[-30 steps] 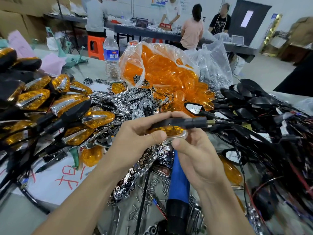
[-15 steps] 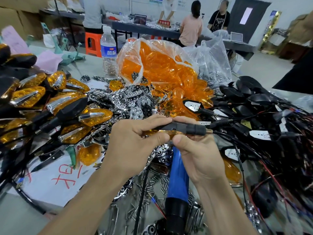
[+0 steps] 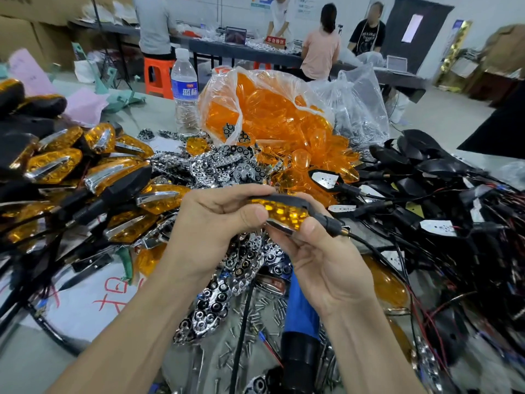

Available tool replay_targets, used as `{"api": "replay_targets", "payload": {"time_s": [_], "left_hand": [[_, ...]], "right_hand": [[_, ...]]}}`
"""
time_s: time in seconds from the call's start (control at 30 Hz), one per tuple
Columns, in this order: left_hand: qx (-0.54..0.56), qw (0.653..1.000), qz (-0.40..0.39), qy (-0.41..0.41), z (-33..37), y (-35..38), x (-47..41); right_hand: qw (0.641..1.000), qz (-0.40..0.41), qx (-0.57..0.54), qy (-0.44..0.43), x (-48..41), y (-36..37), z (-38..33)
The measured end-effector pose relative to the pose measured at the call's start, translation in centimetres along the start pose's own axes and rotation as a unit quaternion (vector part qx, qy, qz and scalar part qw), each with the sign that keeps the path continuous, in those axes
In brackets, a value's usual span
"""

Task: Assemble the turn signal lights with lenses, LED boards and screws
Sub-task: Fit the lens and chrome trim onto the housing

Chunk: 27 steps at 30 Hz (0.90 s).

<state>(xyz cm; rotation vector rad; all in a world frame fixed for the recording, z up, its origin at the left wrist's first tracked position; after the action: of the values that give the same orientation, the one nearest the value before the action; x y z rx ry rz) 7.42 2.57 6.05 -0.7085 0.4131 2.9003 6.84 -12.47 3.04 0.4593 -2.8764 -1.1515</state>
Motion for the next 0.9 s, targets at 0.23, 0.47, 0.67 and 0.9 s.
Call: {"api": "replay_targets", "payload": {"time_s": [0.23, 0.47, 0.67, 0.9], "left_hand": [[-0.037, 0.986, 0.16, 0.018, -0.2, -0.4, 1.0], [-0.225, 0.954, 0.181, 0.08, 1.0, 1.0, 2.4], [-0.157, 0.966, 0.2, 0.04, -0.7, 1.3, 2.7], [-0.117, 0.972, 0.202, 0.024, -1.1, 0.7, 2.3]], "right_hand": [[0.997, -0.016, 0.015, -0.072, -0.2, 0.1, -1.4], [0.997, 0.008, 0.021, -0.069, -0.2, 0.1, -1.1], [0.995, 0.063, 0.013, -0.082, 0.1, 0.1, -0.2], [0.995, 0.05, 0.023, -0.089, 0.0, 0.8, 0.4]]}}
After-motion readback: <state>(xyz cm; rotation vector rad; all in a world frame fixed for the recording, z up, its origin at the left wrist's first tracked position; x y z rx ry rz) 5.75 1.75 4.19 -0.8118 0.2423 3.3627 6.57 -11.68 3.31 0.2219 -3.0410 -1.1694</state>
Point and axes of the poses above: each hand's wrist, its own x-axis away from the middle knuckle, its own y-axis out of the palm, z = x × y, the point moved 7 cm from there along -x, towards the middle knuckle, and after that the axes turned 6 degrees about y, right-handed, at the moved point
